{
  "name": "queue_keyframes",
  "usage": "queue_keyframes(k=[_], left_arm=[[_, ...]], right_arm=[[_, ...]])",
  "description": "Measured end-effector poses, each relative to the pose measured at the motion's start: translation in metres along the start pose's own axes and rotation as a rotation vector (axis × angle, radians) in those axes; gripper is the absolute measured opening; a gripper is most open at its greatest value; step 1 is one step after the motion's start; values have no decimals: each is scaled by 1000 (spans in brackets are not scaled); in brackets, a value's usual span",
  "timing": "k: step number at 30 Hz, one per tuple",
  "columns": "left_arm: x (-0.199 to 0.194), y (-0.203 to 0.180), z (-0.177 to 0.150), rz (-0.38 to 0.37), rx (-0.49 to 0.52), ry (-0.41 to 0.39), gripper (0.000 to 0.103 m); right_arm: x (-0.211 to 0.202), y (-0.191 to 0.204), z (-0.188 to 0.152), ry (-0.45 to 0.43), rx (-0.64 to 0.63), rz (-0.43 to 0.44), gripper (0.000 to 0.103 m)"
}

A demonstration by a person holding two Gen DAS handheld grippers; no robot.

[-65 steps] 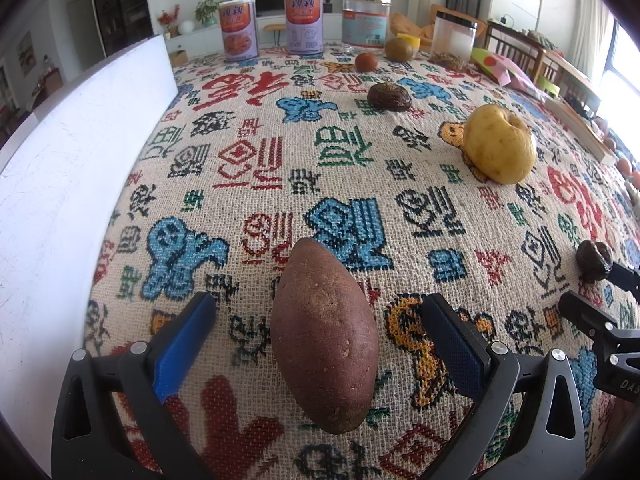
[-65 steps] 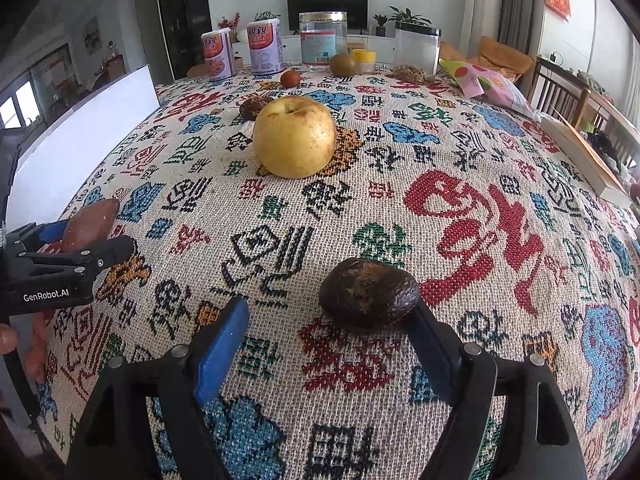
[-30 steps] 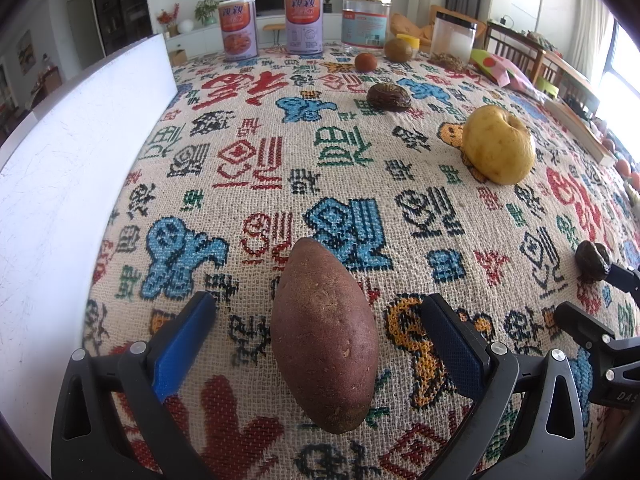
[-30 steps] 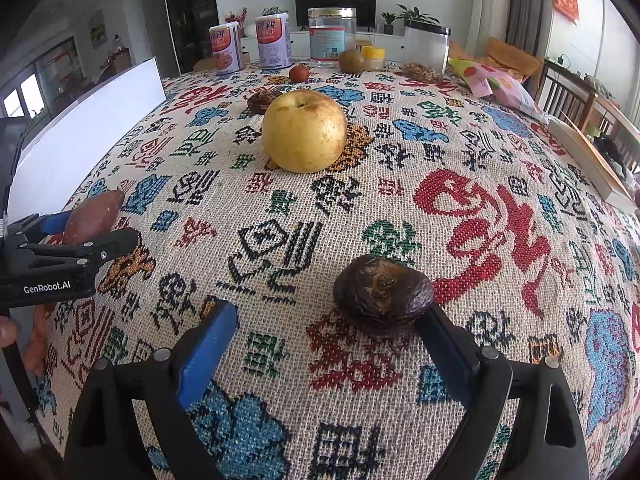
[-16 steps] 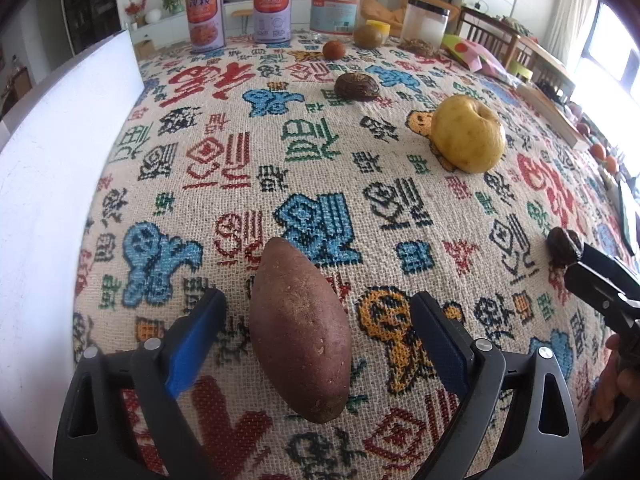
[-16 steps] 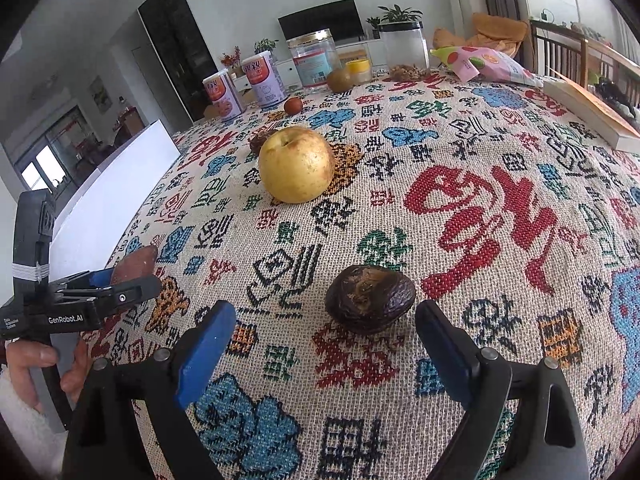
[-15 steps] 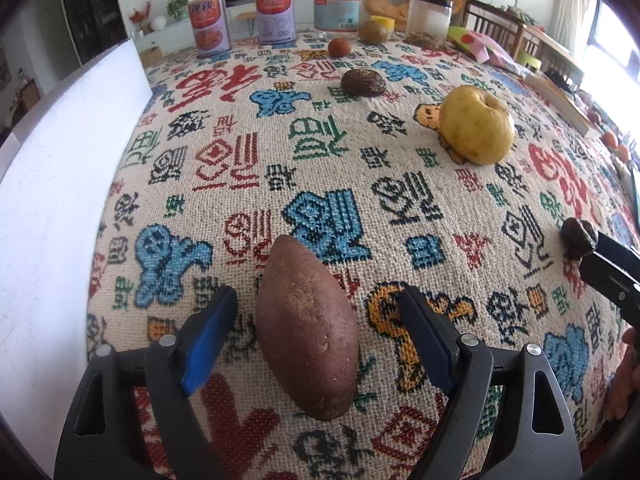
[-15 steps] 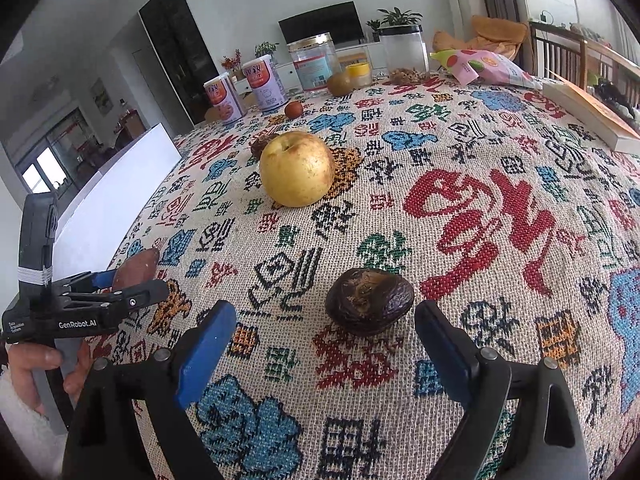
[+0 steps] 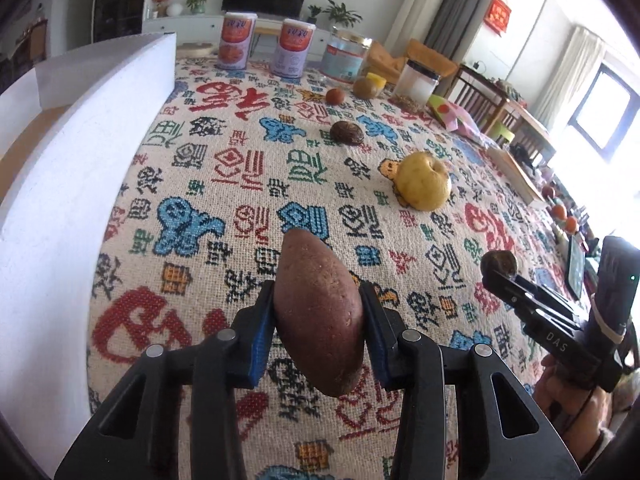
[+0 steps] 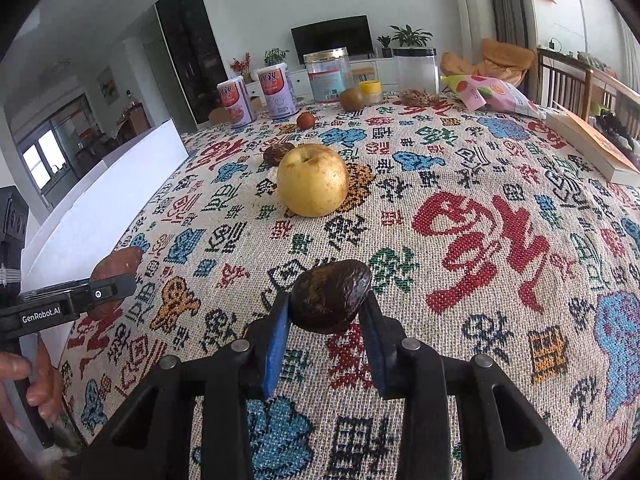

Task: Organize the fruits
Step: 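Grasp the sweet potato with the left tool while the right tool grasps the brown fruit, then carry both fruits over the white box and open both tools to release them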

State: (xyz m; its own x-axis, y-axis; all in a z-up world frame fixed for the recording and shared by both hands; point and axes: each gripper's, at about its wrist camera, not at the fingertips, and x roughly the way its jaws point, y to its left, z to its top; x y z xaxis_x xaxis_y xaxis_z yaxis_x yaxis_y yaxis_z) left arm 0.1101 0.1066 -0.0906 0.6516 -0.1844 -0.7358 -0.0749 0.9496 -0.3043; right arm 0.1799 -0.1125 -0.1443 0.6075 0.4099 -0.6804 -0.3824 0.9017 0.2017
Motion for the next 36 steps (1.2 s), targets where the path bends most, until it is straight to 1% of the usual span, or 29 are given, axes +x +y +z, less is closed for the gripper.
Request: queue_keyframes(k=[4, 6, 7, 8, 10, 12, 14, 16, 17, 19, 21, 23, 25, 26, 27, 28, 29, 30, 31, 33, 36], left_arm=[[-67, 16, 10, -90, -62, -46, 41], [-103, 32, 18, -106, -92, -89, 41], [-119, 42, 24, -99, -102, -116, 41], [-134, 52, 29, -73, -110, -140, 41], [-153, 77, 40, 6, -133, -173, 41], [-159, 110, 49, 113, -168, -192, 41], [-155, 144, 52, 220, -216, -178, 41], [-146, 177, 48, 328, -265, -149, 41], [-141, 189, 44, 362, -283, -132, 41], [-134, 210, 35, 415, -318, -97, 41], [-128, 221, 27, 443, -337, -74, 42], [-126, 228, 20, 460, -344, -56, 42], [-123, 229, 15, 486, -347, -43, 43], [-124, 229, 14, 508, -343, -52, 49], [-125, 226, 13, 535, -336, -70, 68], [-128, 221, 14, 560, -328, -94, 79], [-134, 216, 16, 577, -319, -131, 93], [-141, 206, 17, 583, -306, -182, 94], [-147, 197, 19, 578, -286, -229, 95], [-154, 172, 25, 551, -238, -289, 96], [-157, 125, 28, 466, -162, -359, 98]], right_arm=[[-6, 24, 0, 22, 15, 97, 35], [-9, 50, 4, 36, -6, 161, 35], [-11, 69, 10, 40, -28, 196, 35], [-13, 89, 19, 43, -50, 238, 35], [-18, 133, 39, 37, -104, 337, 35], [-20, 183, 59, 39, -175, 419, 35], [-14, 234, 74, 65, -250, 475, 35], [2, 282, 81, 111, -309, 530, 35], [11, 301, 82, 137, -332, 547, 35], [29, 337, 75, 174, -394, 542, 35], [46, 360, 68, 217, -414, 543, 35], [58, 372, 65, 252, -412, 542, 35], [65, 381, 62, 256, -430, 527, 36], [67, 384, 62, 255, -440, 520, 36], [66, 384, 62, 251, -441, 517, 37], [66, 383, 62, 245, -433, 521, 39], [62, 378, 63, 230, -420, 531, 49], [56, 370, 64, 199, -402, 538, 62], [48, 359, 66, 158, -390, 529, 68], [31, 330, 68, 61, -378, 476, 84], [7, 271, 66, -67, -362, 340, 95]])
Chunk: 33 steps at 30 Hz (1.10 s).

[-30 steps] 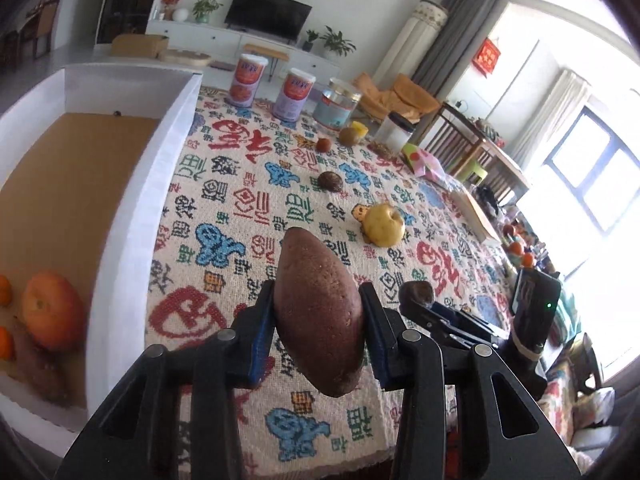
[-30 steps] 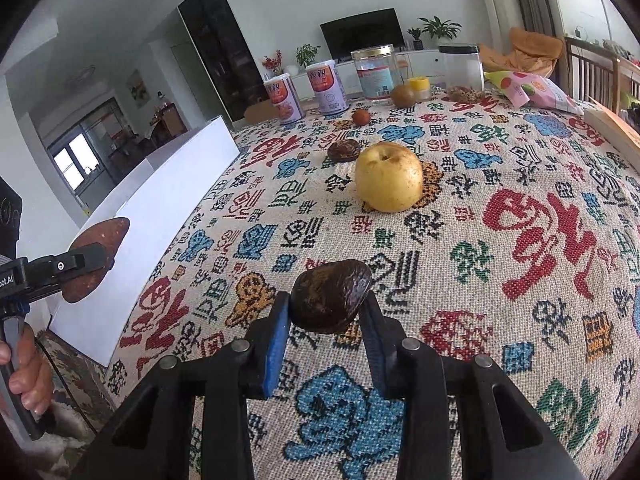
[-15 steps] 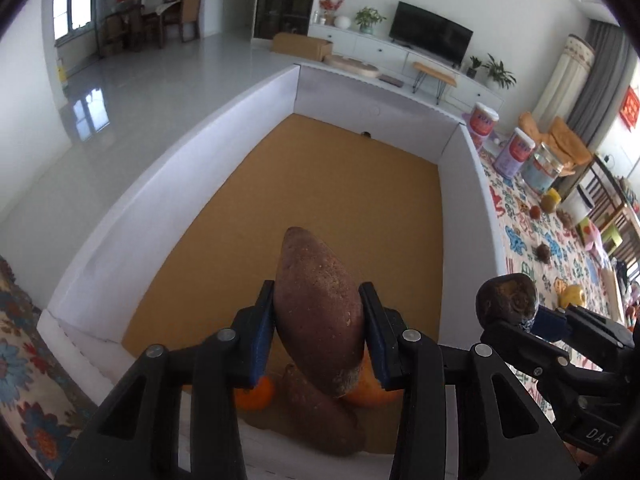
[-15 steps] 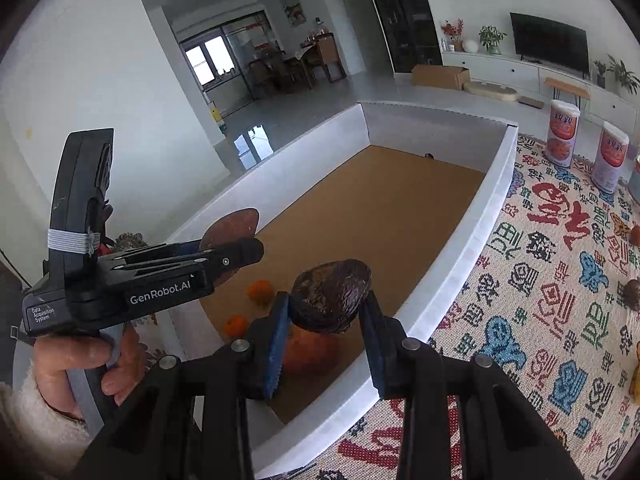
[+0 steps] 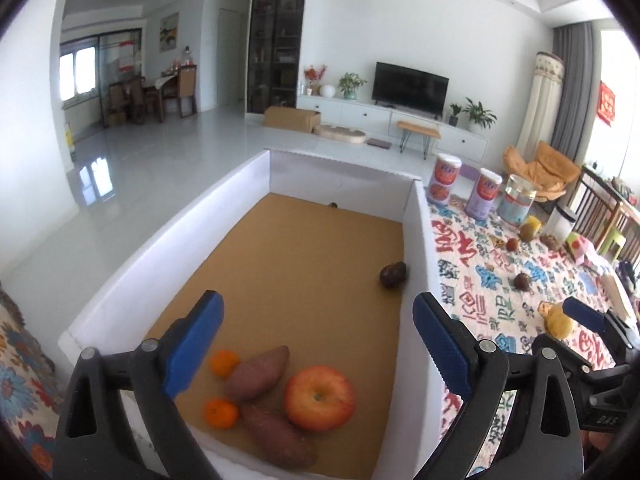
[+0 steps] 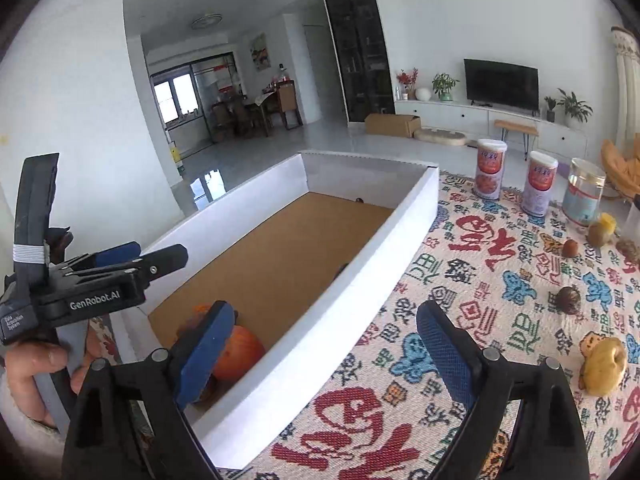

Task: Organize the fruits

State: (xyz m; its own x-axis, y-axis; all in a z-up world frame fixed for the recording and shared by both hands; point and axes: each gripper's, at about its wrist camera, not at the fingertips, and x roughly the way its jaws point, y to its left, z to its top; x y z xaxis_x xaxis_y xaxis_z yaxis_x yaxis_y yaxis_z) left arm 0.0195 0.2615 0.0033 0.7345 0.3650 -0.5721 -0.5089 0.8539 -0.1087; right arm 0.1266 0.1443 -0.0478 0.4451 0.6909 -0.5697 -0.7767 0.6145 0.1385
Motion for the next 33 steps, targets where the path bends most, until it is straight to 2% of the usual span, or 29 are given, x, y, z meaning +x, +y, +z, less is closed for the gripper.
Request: queue_keyframes(k=[3, 5, 8, 10, 12, 14, 16, 17, 21, 26, 33], left_arm=[[-14, -50, -9, -150, 26, -30, 100], [-15, -87, -18, -268, 36, -13, 102], [5, -145, -40, -391, 94, 101, 102], [25, -179, -57, -421, 153, 165, 102], [45, -209, -74, -408, 229, 205, 102], [65, -228, -88, -340, 311, 218, 102], [85, -239, -98, -256, 385, 220, 102], [95, -241, -102, -228, 406, 236, 101], [135, -239, -111, -230, 385, 361, 102], [139, -237, -112, -227, 362, 351, 102], [143, -240, -114, -216, 361, 343, 103]], right_arm=[[-32, -63, -32, -7, 41, -174, 98], [-43, -112, -57, 51, 99, -293, 98], [-65, -187, -100, 132, 217, -486, 98], [-83, -229, -127, 176, 294, -611, 98], [-104, -257, -150, 186, 372, -681, 98], [-126, -276, -168, 162, 482, -699, 98], [-149, -283, -169, 74, 548, -684, 98], [-157, -283, -169, 41, 556, -707, 98], [-150, -286, -168, 71, 568, -771, 98], [-134, -298, -178, 155, 600, -804, 98], [-131, -306, -186, 191, 645, -790, 101]])
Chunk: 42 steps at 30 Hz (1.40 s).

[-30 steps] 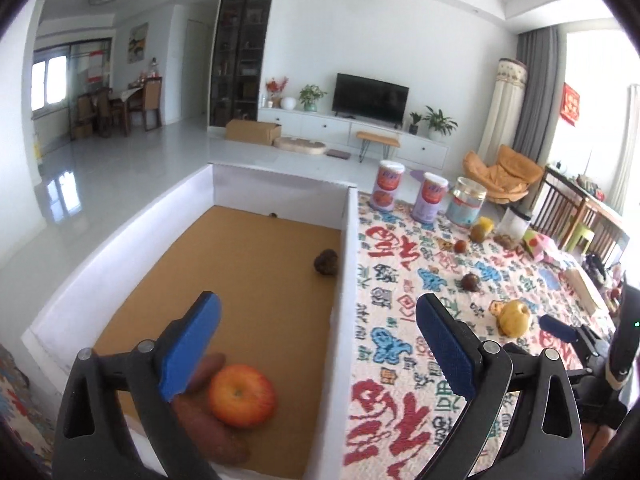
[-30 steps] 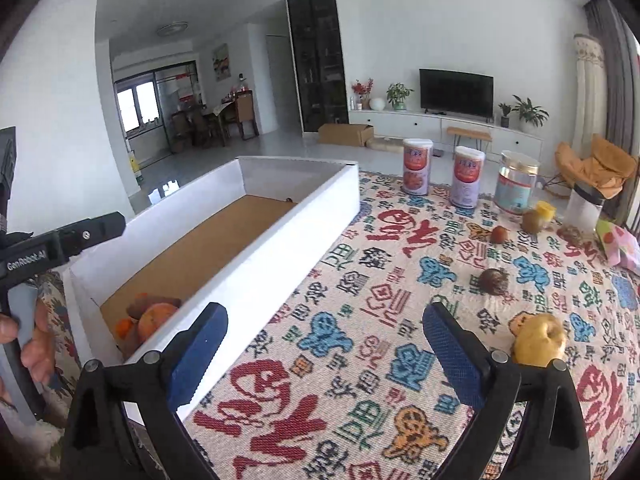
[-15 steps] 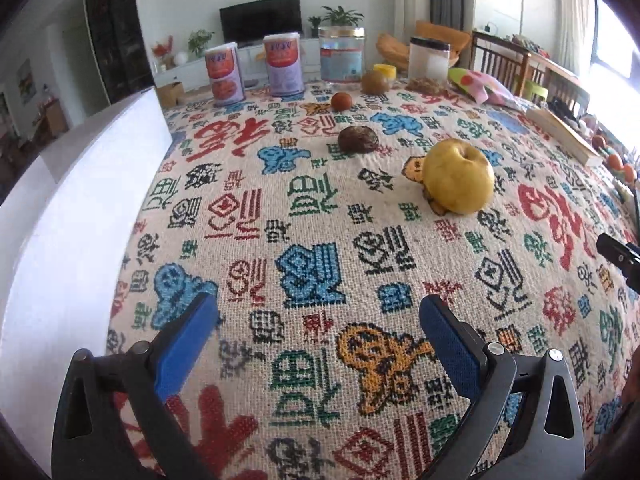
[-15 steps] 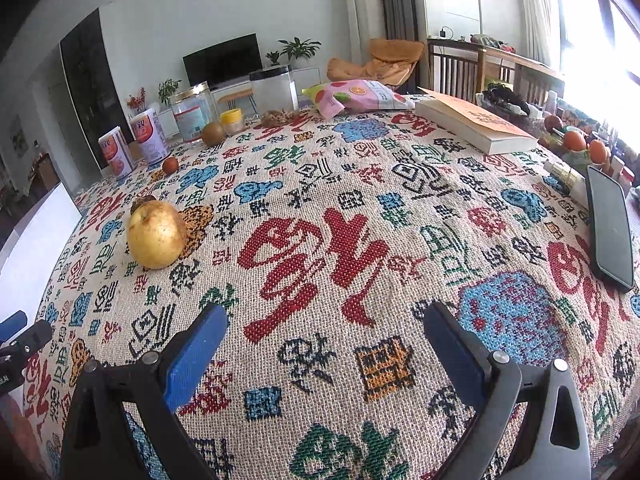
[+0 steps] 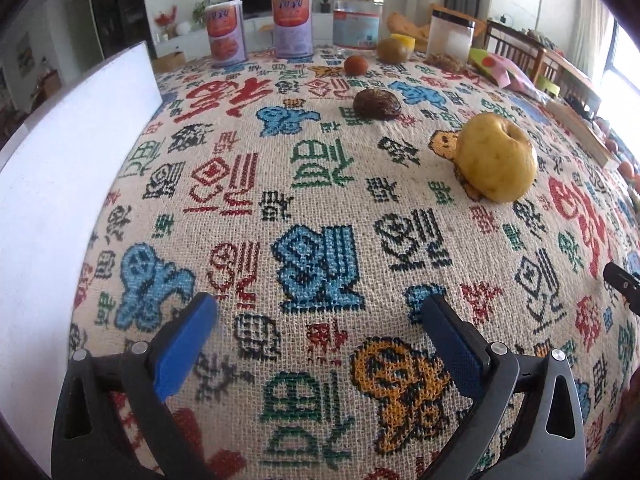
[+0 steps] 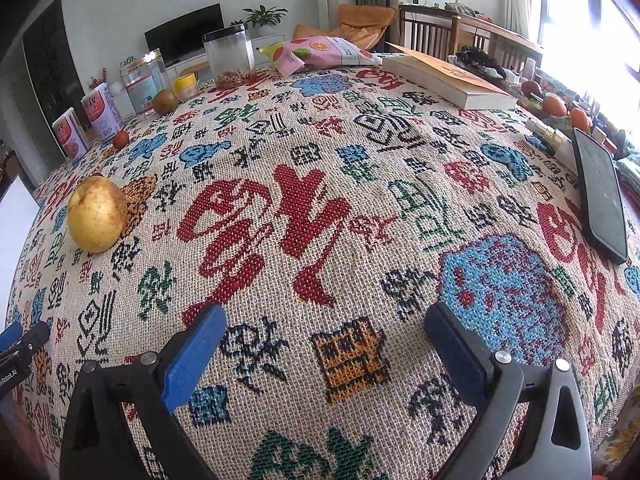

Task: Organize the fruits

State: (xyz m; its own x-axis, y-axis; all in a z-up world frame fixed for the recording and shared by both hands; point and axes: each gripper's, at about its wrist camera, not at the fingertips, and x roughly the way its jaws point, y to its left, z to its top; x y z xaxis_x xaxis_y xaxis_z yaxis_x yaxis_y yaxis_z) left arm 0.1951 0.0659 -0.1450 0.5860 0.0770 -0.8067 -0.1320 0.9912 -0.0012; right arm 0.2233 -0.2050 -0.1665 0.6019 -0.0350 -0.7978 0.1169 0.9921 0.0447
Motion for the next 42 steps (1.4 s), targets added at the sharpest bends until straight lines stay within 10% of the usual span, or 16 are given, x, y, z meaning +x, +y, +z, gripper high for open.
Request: queue_keyframes(k=[33, 42], left_arm=[[-1, 1, -1, -6, -1, -1, 102], [3, 9, 64, -183, -112, -10, 101]], right_arm=[[4, 8, -1, 22, -43, -32, 103], [4, 9, -1, 22, -43, -34, 103]])
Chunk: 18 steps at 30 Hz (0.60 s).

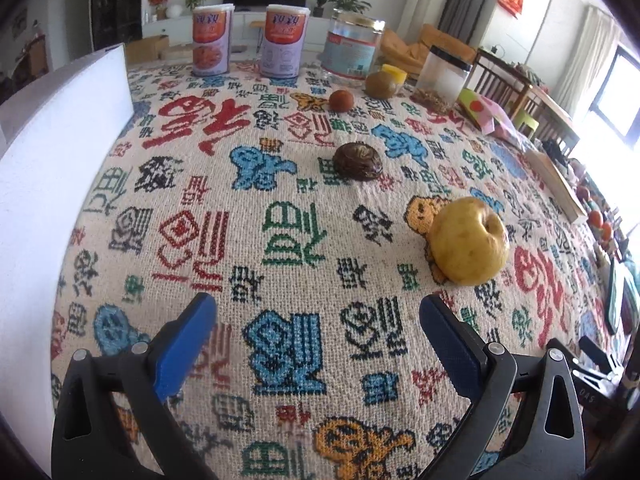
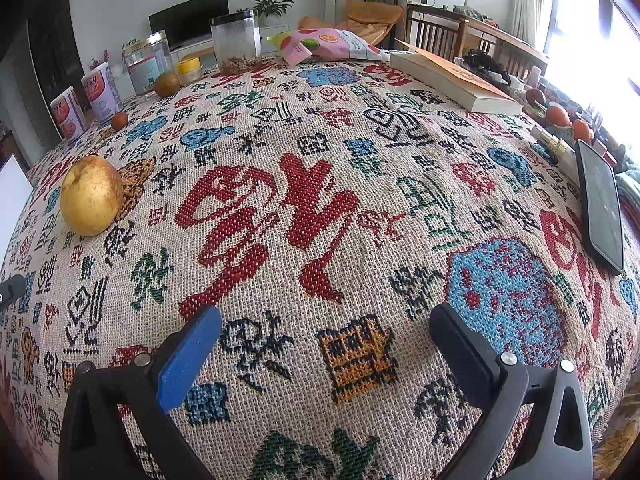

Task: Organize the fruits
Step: 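Grasp the dark brown round fruit with the left tool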

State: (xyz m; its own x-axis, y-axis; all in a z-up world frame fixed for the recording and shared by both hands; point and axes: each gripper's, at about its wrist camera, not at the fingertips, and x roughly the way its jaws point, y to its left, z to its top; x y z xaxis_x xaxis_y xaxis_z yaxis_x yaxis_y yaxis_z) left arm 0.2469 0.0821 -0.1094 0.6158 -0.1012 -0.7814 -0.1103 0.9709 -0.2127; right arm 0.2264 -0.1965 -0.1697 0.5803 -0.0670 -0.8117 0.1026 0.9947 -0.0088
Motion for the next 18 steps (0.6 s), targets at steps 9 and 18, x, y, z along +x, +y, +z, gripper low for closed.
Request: queue_keyframes(k=[9, 18], left_arm=[[85, -34, 80, 32, 71, 2, 100], [100, -40, 69, 111, 194, -22, 46]], right_arm=[[0, 0, 0, 0, 1, 0, 103], [0, 1, 0, -1, 1, -1, 103]])
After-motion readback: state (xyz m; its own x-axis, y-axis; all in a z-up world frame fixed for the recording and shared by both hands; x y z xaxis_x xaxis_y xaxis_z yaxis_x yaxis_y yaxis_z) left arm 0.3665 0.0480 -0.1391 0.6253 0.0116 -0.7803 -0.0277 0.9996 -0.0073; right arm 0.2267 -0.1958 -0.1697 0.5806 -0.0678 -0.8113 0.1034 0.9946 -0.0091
